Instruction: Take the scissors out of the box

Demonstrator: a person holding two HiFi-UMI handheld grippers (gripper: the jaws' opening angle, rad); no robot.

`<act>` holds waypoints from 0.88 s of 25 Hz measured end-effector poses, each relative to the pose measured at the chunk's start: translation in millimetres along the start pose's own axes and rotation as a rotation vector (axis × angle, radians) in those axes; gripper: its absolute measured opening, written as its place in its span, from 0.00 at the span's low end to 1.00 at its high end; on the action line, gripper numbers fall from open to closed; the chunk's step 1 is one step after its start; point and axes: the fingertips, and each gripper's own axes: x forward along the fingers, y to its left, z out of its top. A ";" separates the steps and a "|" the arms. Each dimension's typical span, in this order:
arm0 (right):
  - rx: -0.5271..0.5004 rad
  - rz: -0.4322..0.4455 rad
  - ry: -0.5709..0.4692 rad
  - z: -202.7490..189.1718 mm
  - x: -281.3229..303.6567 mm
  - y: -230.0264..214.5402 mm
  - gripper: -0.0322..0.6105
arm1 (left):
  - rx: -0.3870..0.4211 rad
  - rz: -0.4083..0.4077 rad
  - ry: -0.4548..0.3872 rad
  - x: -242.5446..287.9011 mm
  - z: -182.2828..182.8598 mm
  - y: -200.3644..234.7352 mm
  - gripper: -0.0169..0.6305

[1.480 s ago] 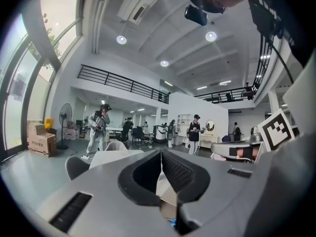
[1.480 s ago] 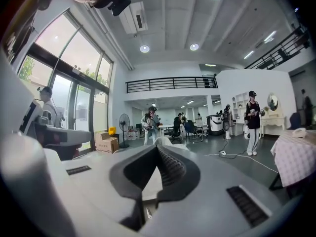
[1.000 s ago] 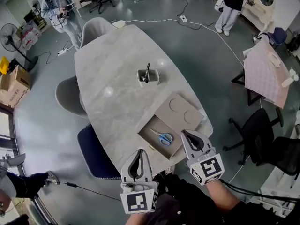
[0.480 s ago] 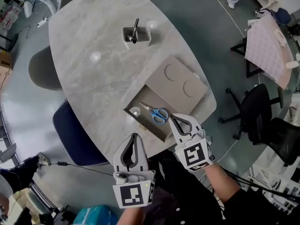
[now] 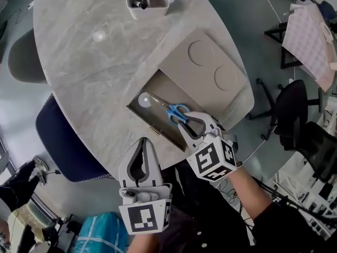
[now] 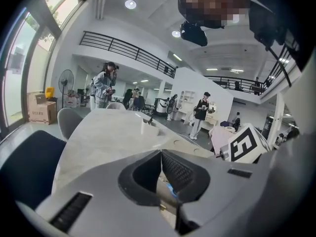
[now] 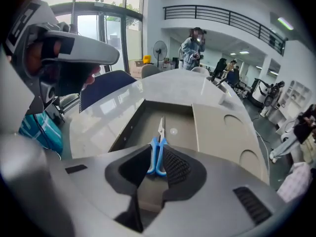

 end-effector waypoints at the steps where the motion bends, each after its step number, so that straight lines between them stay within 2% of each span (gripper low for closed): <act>1: 0.001 0.006 0.021 -3.4 5.3 -0.3 0.16 | -0.004 -0.001 0.005 2.6 -4.9 0.4 0.05; 5: -0.001 0.004 0.077 -6.7 21.0 -6.0 0.17 | -0.019 -0.002 0.026 13.4 -21.1 5.2 0.05; 9: -0.004 0.060 0.170 -9.5 23.7 -1.4 0.18 | -0.031 0.008 0.044 19.5 -32.9 10.9 0.05; 13: -0.014 0.023 0.240 -16.5 30.1 -1.3 0.19 | -0.035 0.012 0.056 21.8 -38.9 15.1 0.05; 16: -0.037 0.002 0.256 -14.1 32.0 0.7 0.18 | -0.035 0.008 0.062 22.2 -39.2 14.9 0.05; 22: -0.021 0.032 0.274 -8.5 37.7 7.7 0.21 | -0.035 0.009 0.064 24.6 -37.6 20.5 0.05</act>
